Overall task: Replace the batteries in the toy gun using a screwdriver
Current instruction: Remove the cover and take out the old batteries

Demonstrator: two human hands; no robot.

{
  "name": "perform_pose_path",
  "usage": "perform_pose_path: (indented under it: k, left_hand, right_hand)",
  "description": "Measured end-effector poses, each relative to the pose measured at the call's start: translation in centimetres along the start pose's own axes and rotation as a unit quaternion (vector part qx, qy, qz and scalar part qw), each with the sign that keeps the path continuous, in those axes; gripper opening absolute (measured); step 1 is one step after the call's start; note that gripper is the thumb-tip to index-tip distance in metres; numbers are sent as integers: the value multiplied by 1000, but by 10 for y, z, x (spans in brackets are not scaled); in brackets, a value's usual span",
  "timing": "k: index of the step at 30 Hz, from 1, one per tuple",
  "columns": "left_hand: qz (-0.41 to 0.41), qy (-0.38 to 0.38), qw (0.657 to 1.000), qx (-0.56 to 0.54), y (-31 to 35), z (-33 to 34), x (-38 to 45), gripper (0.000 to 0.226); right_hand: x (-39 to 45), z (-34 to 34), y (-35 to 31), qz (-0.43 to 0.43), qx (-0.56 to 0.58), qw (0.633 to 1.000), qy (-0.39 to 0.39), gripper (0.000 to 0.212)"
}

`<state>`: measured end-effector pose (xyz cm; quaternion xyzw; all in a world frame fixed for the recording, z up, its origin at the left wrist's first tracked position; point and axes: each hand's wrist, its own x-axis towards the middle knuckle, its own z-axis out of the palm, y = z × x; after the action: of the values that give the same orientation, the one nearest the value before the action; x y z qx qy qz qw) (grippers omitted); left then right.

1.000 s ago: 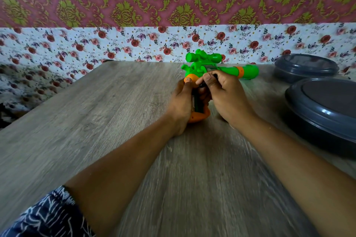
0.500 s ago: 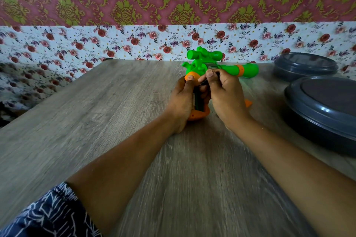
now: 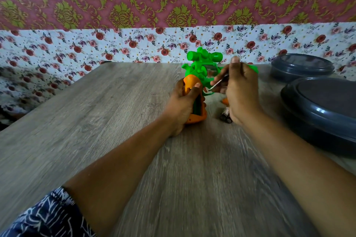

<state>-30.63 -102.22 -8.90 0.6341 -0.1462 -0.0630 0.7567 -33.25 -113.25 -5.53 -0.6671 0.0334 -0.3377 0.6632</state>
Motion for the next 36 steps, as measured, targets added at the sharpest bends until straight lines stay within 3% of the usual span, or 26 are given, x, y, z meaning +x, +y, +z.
perform_pose_path:
  k: [3,6,10,12,14,20,26,28,30,32,34,36]
  left_hand:
    - [-18,4,1000,-21,3,0,0,4]
    - [-56,21,998,-37,2,-1,3,31]
    - [-86,14,994,-64,1,-3,5,67]
    - [-86,9,994,-70,0,-4,5,74]
    - [-74,6,996,-59,-1,-4,4,78]
    - [3,-14,1000,25,0,-1,-2,81]
    - [49,1,992,120,4,-7,3,67]
    - [90,-8,983,158,9,-8,1,59]
    - [138,-10,967,215,14,-7,-1,67]
    - [180,2,933,310,18,-3,-3,63]
    - [219,18,877,427,19,3,-7,50]
    - [262,23,844,466,17,5,-10,51]
  right_hand:
    - [3,-14,-6,9,-29,998,-49,33]
    - [-2,-13,-2,11,-162,976,-145,25]
    - [-13,-3,0,-67,-312,919,-231,14]
    - [-17,0,0,-109,-342,905,-229,18]
    - [-19,0,-1,-122,-335,914,-194,18]
    - [-19,0,1,-59,-302,940,-150,14]
    - [-22,6,5,95,-205,964,-144,12]
    - [-24,7,0,179,-114,970,-117,10]
    - [-27,13,-4,254,0,964,-80,16]
    - [-32,20,-5,305,107,946,-38,24]
    - [-35,25,-4,338,188,922,8,34]
    - [-36,27,-2,358,220,907,25,40]
